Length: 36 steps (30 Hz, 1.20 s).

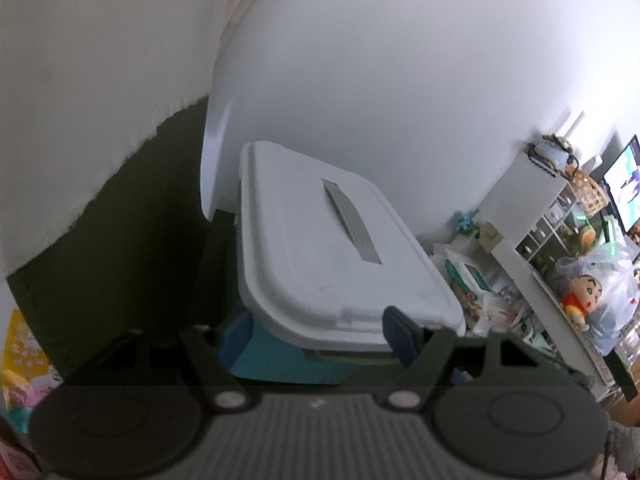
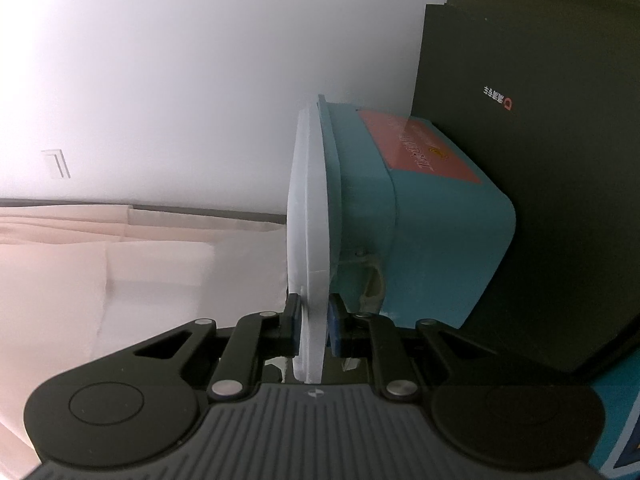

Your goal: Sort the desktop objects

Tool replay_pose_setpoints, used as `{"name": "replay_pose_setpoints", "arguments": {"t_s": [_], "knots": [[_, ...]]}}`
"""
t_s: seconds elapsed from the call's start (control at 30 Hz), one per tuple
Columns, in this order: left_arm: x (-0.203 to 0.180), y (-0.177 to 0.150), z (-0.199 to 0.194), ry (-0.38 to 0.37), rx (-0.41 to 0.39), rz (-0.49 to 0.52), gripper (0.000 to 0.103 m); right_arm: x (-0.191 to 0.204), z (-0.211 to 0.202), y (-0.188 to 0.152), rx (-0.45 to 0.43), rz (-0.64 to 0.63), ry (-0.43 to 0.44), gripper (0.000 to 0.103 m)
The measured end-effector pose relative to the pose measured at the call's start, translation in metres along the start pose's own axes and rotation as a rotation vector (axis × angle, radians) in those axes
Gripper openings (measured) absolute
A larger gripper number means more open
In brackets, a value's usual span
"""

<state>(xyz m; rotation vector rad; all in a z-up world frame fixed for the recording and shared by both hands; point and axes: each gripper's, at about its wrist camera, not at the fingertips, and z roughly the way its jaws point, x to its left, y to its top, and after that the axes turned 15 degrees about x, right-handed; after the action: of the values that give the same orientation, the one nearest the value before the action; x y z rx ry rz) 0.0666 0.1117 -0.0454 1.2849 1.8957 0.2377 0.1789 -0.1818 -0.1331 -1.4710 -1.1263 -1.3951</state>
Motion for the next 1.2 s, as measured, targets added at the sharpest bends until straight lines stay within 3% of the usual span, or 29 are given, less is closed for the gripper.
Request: {"name": "replay_pose_setpoints", "arguments": {"t_s": [0.33, 0.4, 0.5, 0.93, 1.03, 1.2], "knots": [[-0.001, 0.001, 0.002, 0.011, -0.007, 0.028, 0.074, -0.002, 0.002, 0.001, -0.007, 0.004, -0.021, 0.017], [0.001, -0.001, 0.003, 0.009, -0.002, 0.025, 0.074, -0.001, 0.003, 0.000, -0.003, -0.005, -0.037, 0.025], [0.002, -0.002, 0.003, 0.002, -0.001, 0.021, 0.074, 0.003, 0.003, -0.002, 0.001, -0.024, -0.051, 0.026], [-0.006, -0.006, -0.001, 0.008, -0.007, 0.033, 0.073, 0.013, 0.007, -0.009, 0.035, -0.087, -0.057, 0.026], [-0.006, -0.007, -0.001, 0.017, 0.000, 0.031, 0.072, 0.015, 0.005, -0.010, 0.030, -0.095, -0.072, 0.025], [-0.006, -0.008, -0.005, 0.020, -0.003, 0.034, 0.072, 0.017, 0.006, -0.009, 0.020, -0.112, -0.073, 0.013]]}}
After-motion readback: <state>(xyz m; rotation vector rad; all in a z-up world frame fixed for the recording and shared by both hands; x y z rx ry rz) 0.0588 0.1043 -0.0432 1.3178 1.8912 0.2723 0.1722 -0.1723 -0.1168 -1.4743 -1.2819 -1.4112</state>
